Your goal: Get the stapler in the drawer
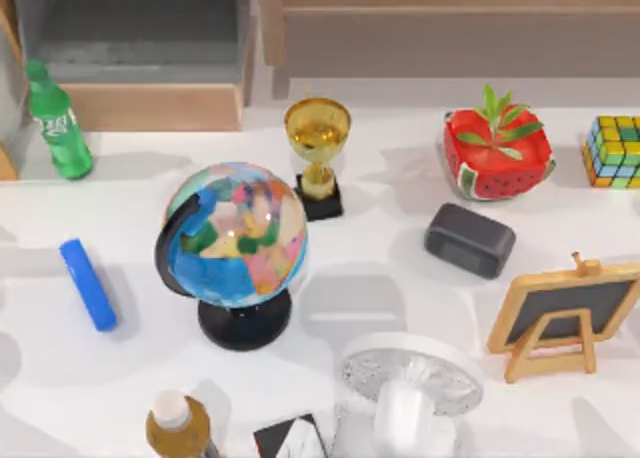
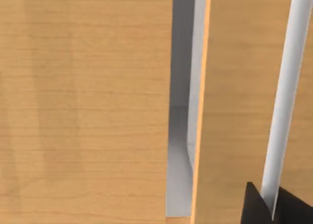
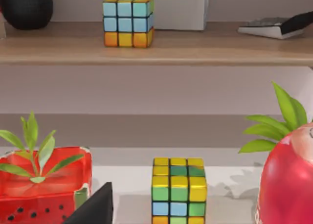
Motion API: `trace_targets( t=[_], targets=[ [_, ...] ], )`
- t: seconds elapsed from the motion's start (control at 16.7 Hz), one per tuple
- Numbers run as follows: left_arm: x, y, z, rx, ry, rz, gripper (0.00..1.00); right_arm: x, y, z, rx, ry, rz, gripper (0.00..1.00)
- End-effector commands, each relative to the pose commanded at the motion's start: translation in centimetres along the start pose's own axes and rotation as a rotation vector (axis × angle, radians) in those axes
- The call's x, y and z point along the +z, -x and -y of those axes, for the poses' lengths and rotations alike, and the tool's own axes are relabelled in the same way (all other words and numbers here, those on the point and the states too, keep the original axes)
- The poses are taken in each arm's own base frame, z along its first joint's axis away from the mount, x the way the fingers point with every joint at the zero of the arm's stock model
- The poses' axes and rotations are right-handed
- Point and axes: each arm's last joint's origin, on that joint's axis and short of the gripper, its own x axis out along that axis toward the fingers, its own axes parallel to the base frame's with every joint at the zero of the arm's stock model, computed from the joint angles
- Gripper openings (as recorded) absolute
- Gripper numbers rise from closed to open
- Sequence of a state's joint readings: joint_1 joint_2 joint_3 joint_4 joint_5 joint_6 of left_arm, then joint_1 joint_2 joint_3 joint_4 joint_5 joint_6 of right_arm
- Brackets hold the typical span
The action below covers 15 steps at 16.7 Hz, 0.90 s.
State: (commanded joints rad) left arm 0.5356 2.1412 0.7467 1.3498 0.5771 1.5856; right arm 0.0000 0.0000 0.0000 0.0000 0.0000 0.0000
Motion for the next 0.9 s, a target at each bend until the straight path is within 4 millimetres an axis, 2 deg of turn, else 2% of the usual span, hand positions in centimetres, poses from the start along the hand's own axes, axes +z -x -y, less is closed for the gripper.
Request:
trace_targets(
  t=[0.12,0.48,0.78,0.9],
  targets=[
    [0.0,1.2,-0.1,0.006,-0.004,-0.001,0.00,0.0,0.0,0.0,0.000,0.000,0.000,1.00],
    [-0.2,1.8,-0.3,0.017,-0.014,0.002,0.00,0.0,0.0,0.0,0.000,0.000,0.000,1.00],
    [0.1,6.2,0.6,-0.014,0.010,-0.001,0.00,0.0,0.0,0.0,0.000,0.000,0.000,1.00],
    [0.0,7.4,0.2,0.002,-0.002,0.000,0.00,0.0,0.0,0.0,0.000,0.000,0.000,1.00]
  ],
)
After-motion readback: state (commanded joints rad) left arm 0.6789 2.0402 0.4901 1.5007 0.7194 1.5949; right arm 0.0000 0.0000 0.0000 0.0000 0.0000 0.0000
